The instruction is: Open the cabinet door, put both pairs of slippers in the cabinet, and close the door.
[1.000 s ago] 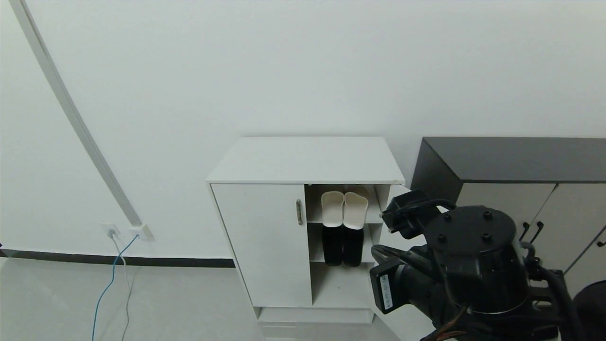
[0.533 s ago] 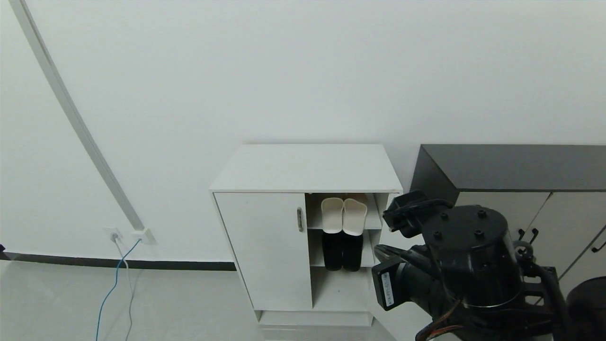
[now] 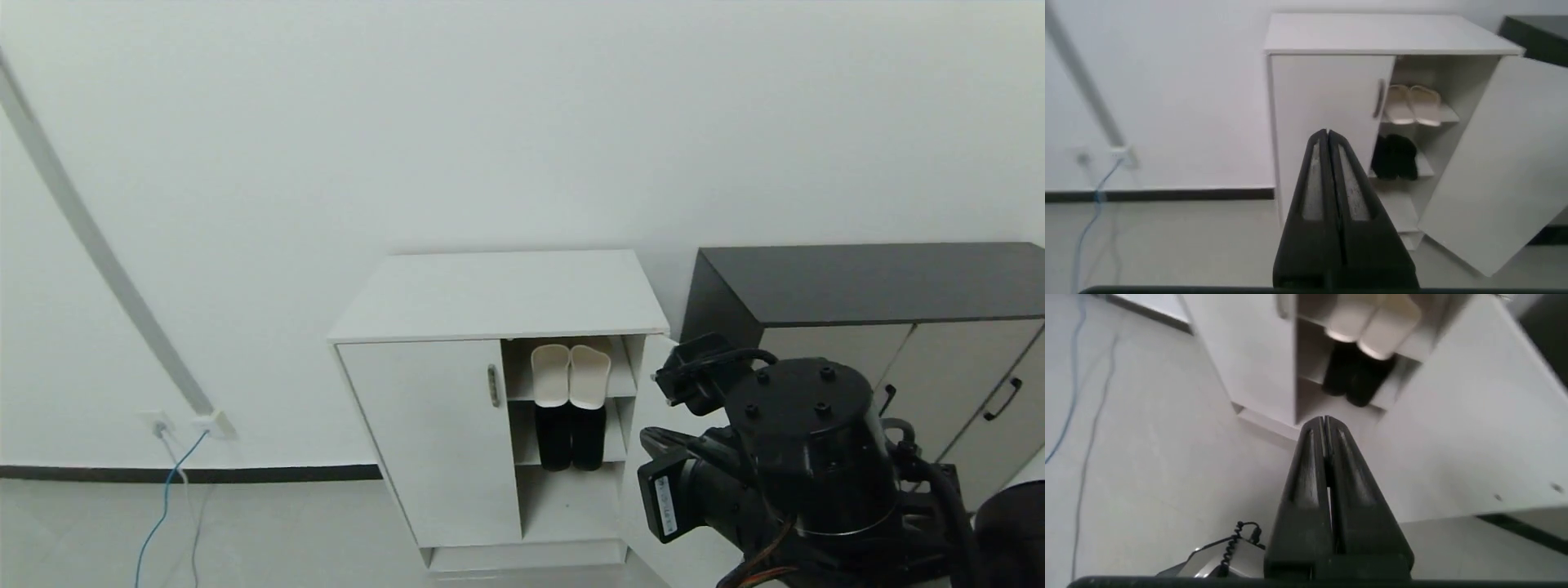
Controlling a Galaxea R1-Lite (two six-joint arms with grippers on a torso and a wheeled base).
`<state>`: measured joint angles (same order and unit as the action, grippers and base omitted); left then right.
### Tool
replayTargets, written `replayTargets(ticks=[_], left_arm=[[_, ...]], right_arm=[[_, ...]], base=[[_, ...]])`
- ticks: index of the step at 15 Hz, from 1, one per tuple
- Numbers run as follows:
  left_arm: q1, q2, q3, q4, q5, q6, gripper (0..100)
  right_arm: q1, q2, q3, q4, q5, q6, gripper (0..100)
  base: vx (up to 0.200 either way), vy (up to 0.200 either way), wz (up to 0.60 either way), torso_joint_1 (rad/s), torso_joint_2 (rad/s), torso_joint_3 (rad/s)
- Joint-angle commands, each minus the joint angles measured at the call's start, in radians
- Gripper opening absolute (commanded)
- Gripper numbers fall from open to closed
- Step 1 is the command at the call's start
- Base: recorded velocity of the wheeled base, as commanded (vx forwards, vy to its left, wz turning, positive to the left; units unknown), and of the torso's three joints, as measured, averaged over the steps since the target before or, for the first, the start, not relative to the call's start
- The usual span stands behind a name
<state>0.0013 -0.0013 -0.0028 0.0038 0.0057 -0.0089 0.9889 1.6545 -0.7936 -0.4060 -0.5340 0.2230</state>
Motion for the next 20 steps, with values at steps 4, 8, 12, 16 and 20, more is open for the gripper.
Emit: replayTargets(ticks=[4,8,12,16,20], left_arm=[[0.002,0.001,0.0,-0.001,0.0,0.0,0],[0.002,0.001,0.0,-0.001,0.0,0.0,0],[0.002,0.001,0.0,-0.001,0.0,0.0,0],[0.002,0.001,0.0,-0.001,0.0,0.0,0],[0.002,0.001,0.0,-0.001,0.0,0.001,0]], right_arm=[[-0.009,0.01,0.005,-0.001,-0.001,-0.004,0],[-0.009,0.018,0.005,-0.001,-0.001,-0.004,0],[-0.023,0.021,0.005,-0.001,-0.001,-0.005,0],[-0.102,0.054,-0.004,-0.027,0.011,-0.031,0],[-0.248,0.148,-0.067,-0.114,0.052,-0.033,0]], base=[[0.0,0.0,0.0,0.0,0.0,0.0],[-0.05,0.0,0.0,-0.001,0.0,0.002],[-0.1,0.0,0.0,0.001,0.0,-0.001],[0.0,0.0,0.0,0.0,0.0,0.0],[0.0,0.0,0.0,0.0,0.0,0.0]])
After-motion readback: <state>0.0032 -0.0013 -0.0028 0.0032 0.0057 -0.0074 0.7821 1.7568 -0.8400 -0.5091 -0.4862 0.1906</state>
